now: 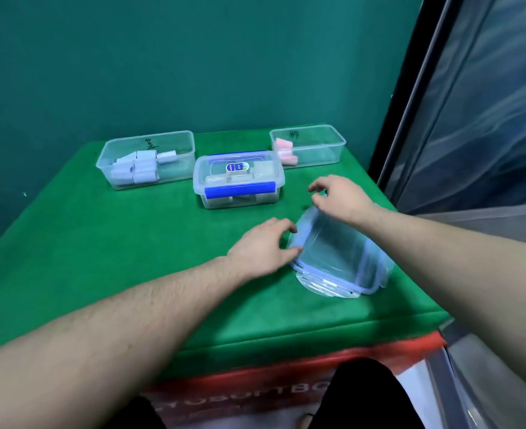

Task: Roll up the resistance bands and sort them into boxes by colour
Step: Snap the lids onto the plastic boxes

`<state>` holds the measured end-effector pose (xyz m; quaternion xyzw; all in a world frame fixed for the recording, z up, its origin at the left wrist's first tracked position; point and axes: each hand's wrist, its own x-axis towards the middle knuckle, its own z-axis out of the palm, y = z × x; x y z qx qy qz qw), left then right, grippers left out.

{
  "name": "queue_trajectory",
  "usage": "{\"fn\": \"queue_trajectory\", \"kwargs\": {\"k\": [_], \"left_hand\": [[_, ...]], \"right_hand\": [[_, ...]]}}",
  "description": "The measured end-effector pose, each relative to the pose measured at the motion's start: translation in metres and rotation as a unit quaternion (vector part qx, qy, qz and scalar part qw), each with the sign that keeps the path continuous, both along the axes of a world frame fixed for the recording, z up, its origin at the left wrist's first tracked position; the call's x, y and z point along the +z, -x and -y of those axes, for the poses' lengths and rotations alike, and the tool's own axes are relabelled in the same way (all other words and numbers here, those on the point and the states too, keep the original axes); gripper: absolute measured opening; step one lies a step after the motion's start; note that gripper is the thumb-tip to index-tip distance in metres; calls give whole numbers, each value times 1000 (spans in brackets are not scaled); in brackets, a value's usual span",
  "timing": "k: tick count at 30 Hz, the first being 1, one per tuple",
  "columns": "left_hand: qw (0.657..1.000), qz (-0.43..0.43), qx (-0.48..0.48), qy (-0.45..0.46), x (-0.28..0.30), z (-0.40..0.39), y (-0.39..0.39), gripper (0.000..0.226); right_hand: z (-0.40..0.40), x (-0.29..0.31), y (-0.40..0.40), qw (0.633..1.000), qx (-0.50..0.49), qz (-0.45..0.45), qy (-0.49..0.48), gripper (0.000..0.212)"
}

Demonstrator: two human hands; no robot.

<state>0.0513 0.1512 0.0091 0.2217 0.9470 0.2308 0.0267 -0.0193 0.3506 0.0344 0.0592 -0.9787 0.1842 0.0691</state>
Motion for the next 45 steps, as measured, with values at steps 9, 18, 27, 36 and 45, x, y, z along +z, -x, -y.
{"fn": "queue_trajectory", "kwargs": {"k": [9, 18, 27, 36, 45], "left_hand": [[941, 179, 186, -220, -10, -46, -38, 44], [706, 251, 339, -569, -15, -54, -41, 50], [612, 301, 311, -662, 11, -12, -38, 42], [666, 238, 310, -636, 44, 116, -9, 27], [557, 252, 316, -725, 51, 199, -13, 20]], "right_hand": [[-64, -41, -39, 973, -141, 171, -65, 72], [-59, -32, -52, 972, -168, 159, -42, 72], [-52, -12, -68, 976, -197, 75, 58, 59], [9, 13, -56, 898, -123, 113, 406, 46], [116, 11, -21, 863, -108, 79, 487, 22]]}}
